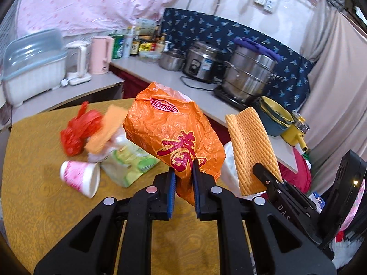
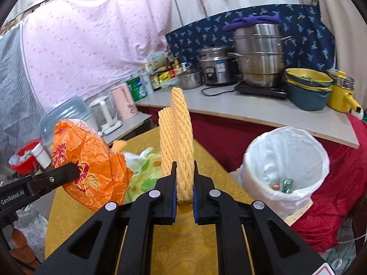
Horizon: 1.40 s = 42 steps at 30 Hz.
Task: Collect trash
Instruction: 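Carry the orange bag and foam net over the bin and open both tools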
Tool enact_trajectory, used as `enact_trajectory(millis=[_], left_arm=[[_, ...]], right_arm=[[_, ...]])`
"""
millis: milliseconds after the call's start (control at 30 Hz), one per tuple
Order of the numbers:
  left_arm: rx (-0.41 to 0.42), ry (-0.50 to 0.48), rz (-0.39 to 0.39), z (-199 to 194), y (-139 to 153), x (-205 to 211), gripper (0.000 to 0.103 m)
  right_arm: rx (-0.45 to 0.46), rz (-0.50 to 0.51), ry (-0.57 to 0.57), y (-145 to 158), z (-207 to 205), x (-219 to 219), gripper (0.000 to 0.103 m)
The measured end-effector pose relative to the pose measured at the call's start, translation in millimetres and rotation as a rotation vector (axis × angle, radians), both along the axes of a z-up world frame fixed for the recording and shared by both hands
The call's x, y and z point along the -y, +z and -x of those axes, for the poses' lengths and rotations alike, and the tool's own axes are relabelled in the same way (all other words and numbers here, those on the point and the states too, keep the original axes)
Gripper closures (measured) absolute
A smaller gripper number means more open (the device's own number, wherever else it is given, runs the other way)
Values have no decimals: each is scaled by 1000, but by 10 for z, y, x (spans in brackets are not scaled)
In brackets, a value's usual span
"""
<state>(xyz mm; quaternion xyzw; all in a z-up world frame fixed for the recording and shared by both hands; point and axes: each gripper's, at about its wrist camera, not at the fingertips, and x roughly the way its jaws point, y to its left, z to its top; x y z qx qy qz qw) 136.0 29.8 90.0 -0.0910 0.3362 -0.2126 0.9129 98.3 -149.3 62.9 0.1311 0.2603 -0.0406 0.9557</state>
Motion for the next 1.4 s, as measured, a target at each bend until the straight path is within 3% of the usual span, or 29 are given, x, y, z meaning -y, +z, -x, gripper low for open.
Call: enact_trajectory(millis=[367, 600, 1067, 1233, 1333, 1400], left_arm=[[35, -168, -15, -121, 104, 1026, 90], [18, -254, -38, -277, -44, 1609, 90], [-153, -367, -164, -824, -906, 2734, 87], [-214, -379, -182, -1009, -1135, 2937, 80], [-211, -373, -180, -1064, -1165, 2979, 68], [-212, -367, -180, -1108, -1176, 2986, 49]], right_arm=[[15, 6, -168, 41, 115, 915, 93], [-21, -1, -267, -131, 132, 1498, 93], [-156, -57, -377, -847, -174, 2243, 93], [-195, -67, -392, -1042, -314, 2327, 92], [-205, -67, -398, -1123, -384, 2363, 90], [-212, -69, -398, -1155, -414, 2364, 88]])
